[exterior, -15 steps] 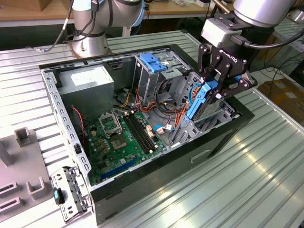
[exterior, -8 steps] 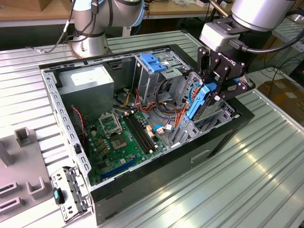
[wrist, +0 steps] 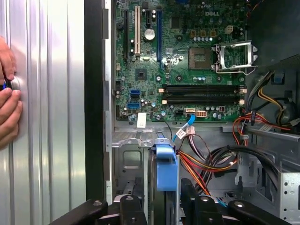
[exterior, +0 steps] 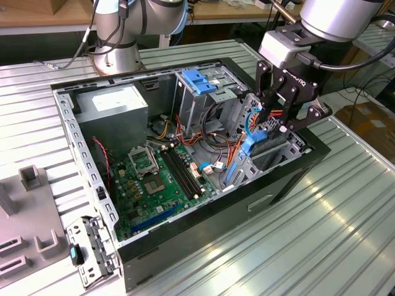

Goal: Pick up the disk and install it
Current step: 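Insert the disk into the insertion slot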

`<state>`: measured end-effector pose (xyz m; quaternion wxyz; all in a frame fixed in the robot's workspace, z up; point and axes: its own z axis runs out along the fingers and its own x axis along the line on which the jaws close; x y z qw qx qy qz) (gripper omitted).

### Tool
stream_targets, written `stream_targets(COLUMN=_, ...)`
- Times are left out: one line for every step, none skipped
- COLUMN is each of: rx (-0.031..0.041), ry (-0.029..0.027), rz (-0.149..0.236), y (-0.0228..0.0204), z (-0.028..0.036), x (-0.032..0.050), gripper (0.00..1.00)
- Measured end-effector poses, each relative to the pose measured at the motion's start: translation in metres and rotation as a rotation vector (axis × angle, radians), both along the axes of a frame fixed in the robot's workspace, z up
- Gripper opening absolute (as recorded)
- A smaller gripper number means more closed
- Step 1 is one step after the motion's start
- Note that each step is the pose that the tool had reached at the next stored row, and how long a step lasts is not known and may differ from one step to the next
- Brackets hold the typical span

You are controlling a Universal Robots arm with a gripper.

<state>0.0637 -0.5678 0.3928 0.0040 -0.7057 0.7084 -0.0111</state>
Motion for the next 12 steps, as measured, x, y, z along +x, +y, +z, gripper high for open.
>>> stream_targets(rx=0.0002, ry=0.0000, rz=0.000, y=0.0000, z=-0.0004, x=0.0000, gripper=0.45)
stream_targets(rx=0.0006, ry=0.0000, rz=0.000, y=0.0000, z=-0.0015, x=0.0000, gripper=0.45)
stream_targets(rx=0.0004, ry=0.0000, rz=0.000, y=0.0000, z=-0.0031, x=0.0000, gripper=0.45)
stream_targets(rx=0.0002, ry=0.0000, rz=0.000, y=0.0000, z=-0.0047, x=0.0000, gripper=0.45)
stream_targets(rx=0.0001, ry=0.0000, rz=0.000, y=0.0000, z=-0.0068, x=0.0002, gripper=0.45)
stream_targets(rx=0.0002, ry=0.0000, rz=0.000, y=0.0000, z=-0.0080, x=0.0009, gripper=0.43)
stream_targets(rx=0.0002, ry=0.0000, rz=0.000, y=0.0000, z=-0.0091, x=0.0023, gripper=0.36)
stream_targets(rx=0.0001, ry=0.0000, rz=0.000, y=0.0000, z=-0.0097, x=0.0037, gripper=0.36)
stream_targets(rx=0.0001, ry=0.0000, rz=0.000, y=0.0000, z=-0.0113, x=0.0080, gripper=0.24)
stream_targets(rx=0.0001, ry=0.0000, rz=0.000, y=0.0000, z=-0.0123, x=0.0118, gripper=0.18)
stream_targets(rx=0.0001, ry=-0.0001, rz=0.000, y=0.0000, z=-0.0131, x=0.0143, gripper=0.18)
stream_targets(rx=0.0002, ry=0.0000, rz=0.000, y=0.0000, z=-0.0150, x=0.0187, gripper=0.18)
